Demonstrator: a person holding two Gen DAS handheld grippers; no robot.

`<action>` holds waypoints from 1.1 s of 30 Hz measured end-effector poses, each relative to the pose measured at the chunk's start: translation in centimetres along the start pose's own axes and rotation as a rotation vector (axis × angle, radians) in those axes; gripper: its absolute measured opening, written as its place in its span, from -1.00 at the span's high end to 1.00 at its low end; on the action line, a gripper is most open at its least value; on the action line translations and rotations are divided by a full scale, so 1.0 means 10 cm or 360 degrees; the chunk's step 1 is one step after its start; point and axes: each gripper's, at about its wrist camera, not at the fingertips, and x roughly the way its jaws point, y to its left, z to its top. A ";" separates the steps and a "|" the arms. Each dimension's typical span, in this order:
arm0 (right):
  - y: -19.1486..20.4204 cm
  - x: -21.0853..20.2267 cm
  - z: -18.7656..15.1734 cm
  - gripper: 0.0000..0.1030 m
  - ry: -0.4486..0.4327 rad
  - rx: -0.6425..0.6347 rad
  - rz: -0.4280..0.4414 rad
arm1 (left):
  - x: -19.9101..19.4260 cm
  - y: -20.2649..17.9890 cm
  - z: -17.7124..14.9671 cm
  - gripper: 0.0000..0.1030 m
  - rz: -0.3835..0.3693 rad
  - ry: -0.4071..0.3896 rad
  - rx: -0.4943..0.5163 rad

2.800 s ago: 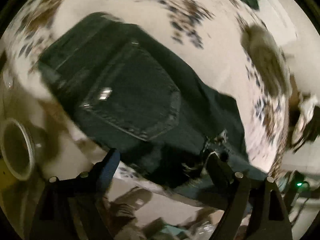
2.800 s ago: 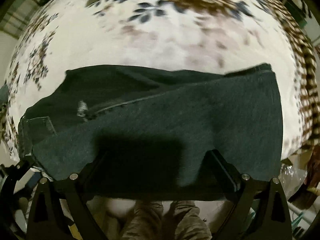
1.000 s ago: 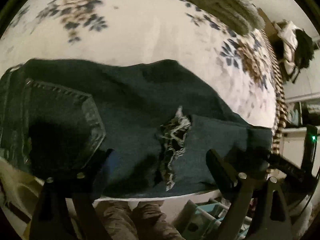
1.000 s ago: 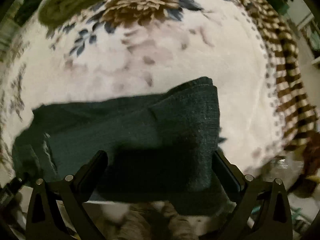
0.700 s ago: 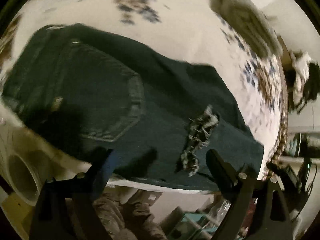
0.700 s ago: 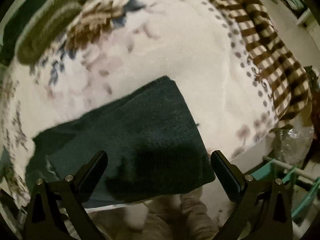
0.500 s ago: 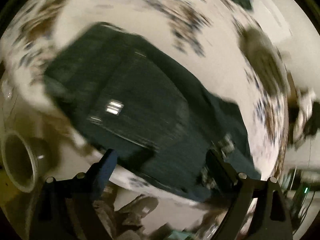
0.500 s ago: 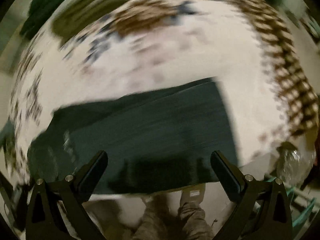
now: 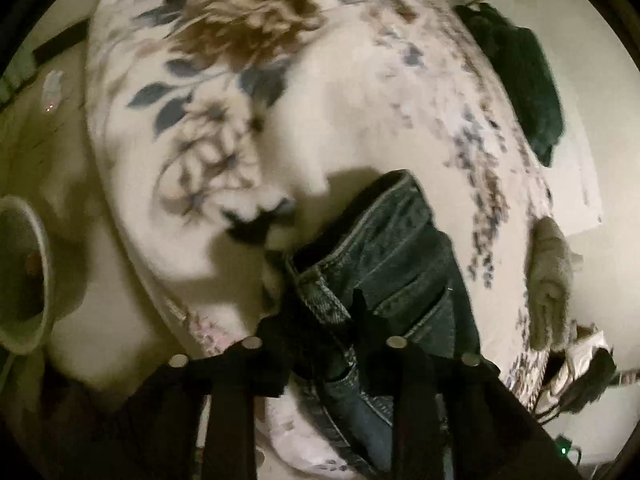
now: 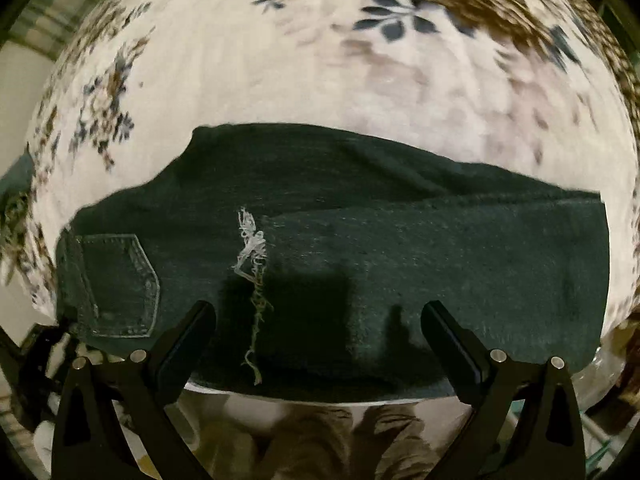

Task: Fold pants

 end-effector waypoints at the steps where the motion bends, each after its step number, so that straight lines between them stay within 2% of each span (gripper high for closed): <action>1: 0.01 0.01 -0.01 -1.00 0.0006 -0.0009 -0.0007 | -0.06 -0.05 -0.01 0.64 -0.0024 -0.0025 0.0044; 5: 0.14 0.11 -0.02 -1.00 0.0039 -0.0025 -0.0020 | -0.30 -0.34 -0.08 0.64 -0.0136 -0.0119 0.0302; 7: 0.21 0.19 -0.04 -1.00 0.0061 -0.0019 -0.0024 | -0.25 -0.35 -0.05 0.64 -0.0129 -0.0125 0.0351; 10: 0.28 0.26 -0.07 -1.00 0.0090 -0.0013 -0.0020 | 0.03 -0.04 0.09 0.59 -0.0118 0.0006 0.0172; 11: 0.30 0.28 -0.08 -1.00 0.0095 -0.0012 -0.0018 | 0.13 0.12 0.13 0.48 -0.0137 0.0075 0.0063; 12: 0.32 0.29 -0.09 -1.00 0.0098 -0.0010 -0.0012 | 0.22 0.30 0.16 0.36 -0.0205 0.0140 -0.0078; 13: 0.34 0.31 -0.09 -1.00 0.0101 -0.0007 -0.0007 | 0.25 0.37 0.17 0.32 -0.0261 0.0164 -0.0146; 14: 0.36 0.32 -0.09 -1.00 0.0103 -0.0004 -0.0006 | 0.27 0.45 0.17 0.18 -0.0307 0.0194 -0.0196; 15: 0.34 0.31 -0.11 -1.00 0.0105 -0.0001 -0.0005 | 0.28 0.47 0.17 0.05 -0.0314 0.0214 -0.0203; 18: 0.35 0.37 -0.13 -1.00 0.0121 0.0015 -0.0010 | 0.36 0.44 0.12 -0.02 -0.0334 0.0269 -0.0197; 21: 0.33 0.40 -0.14 -1.00 0.0136 0.0035 -0.0009 | 0.43 0.31 0.12 -0.12 -0.0293 0.0273 -0.0137; 23: 0.32 0.40 -0.14 -1.00 0.0136 0.0037 -0.0015 | 0.44 0.20 0.12 -0.08 -0.0255 0.0249 -0.0093; 25: 0.28 0.38 -0.15 -1.00 0.0135 0.0035 -0.0021 | 0.37 0.08 0.12 0.41 -0.0219 0.0179 -0.0002; 27: 0.27 0.37 -0.15 -1.00 0.0125 0.0031 -0.0025 | 0.21 -0.10 0.08 0.48 -0.0158 0.0093 0.0147; 33: 0.10 0.29 -0.15 -1.00 0.0075 0.0016 -0.0047 | -0.28 -0.50 -0.14 0.50 -0.0074 -0.0072 0.0336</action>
